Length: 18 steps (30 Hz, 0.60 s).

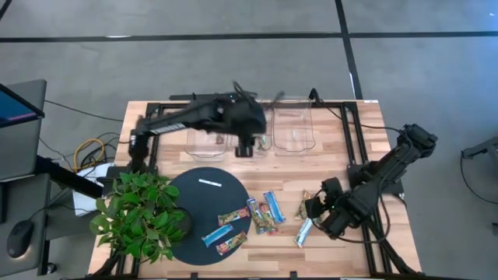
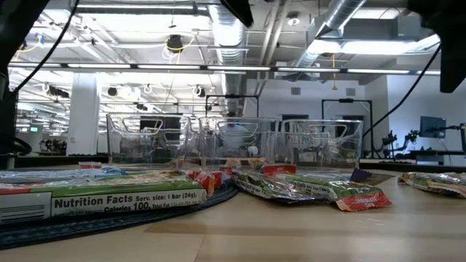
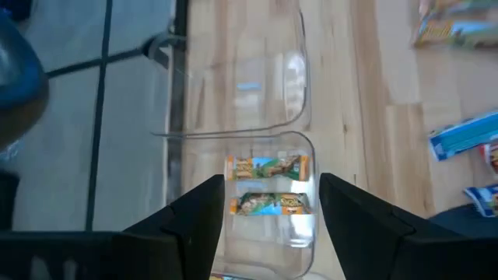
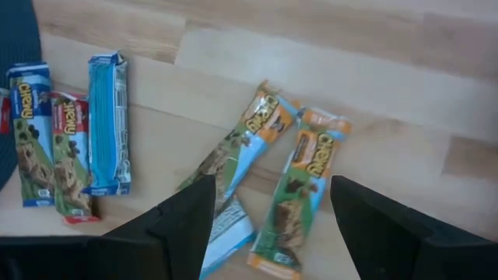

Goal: Pick and place Granola Bars by type
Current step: Put the yellow granola bar into the middle transparent bin

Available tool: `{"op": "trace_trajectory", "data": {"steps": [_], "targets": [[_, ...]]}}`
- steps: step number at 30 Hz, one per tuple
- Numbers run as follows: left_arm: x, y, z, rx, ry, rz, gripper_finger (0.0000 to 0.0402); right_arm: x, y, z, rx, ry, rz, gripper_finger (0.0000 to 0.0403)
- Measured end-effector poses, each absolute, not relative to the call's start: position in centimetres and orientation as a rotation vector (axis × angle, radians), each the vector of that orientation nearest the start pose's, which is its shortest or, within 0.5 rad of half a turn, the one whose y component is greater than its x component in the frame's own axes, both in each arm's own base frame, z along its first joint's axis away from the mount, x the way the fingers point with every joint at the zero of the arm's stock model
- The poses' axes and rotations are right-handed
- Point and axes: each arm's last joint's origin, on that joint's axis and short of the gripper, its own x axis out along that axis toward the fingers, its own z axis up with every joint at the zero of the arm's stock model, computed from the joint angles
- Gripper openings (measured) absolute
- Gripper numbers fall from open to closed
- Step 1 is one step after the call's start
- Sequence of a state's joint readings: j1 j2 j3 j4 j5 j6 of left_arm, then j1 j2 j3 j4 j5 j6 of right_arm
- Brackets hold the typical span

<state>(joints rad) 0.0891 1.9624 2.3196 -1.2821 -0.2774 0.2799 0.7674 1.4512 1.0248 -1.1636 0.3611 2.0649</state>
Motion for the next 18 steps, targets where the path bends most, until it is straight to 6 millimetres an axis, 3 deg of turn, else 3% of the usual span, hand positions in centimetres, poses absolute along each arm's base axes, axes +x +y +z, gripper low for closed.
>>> {"op": "trace_trajectory", "data": {"steps": [5, 10, 14, 18], "targets": [[34.0, 5.7, 45.5, 0.321, 0.865, 0.181, 0.0206, 18.3, 15.8, 21.7, 0.929, 0.942, -1.040, 0.0249], [29.0, 7.4, 48.7, 0.320, 0.812, 0.263, 0.0206, 18.4, 15.9, 21.5, 0.959, 0.923, -1.072, 0.0249], [25.5, 9.0, 49.7, 0.271, 0.842, 0.351, 0.0206, 18.3, 15.9, 21.5, 0.983, 0.917, -1.093, 0.0249], [23.1, 10.3, 49.6, 0.180, 0.926, 0.380, 0.0206, 18.3, 15.9, 21.4, 0.998, 0.952, -1.104, 0.0249]]}}
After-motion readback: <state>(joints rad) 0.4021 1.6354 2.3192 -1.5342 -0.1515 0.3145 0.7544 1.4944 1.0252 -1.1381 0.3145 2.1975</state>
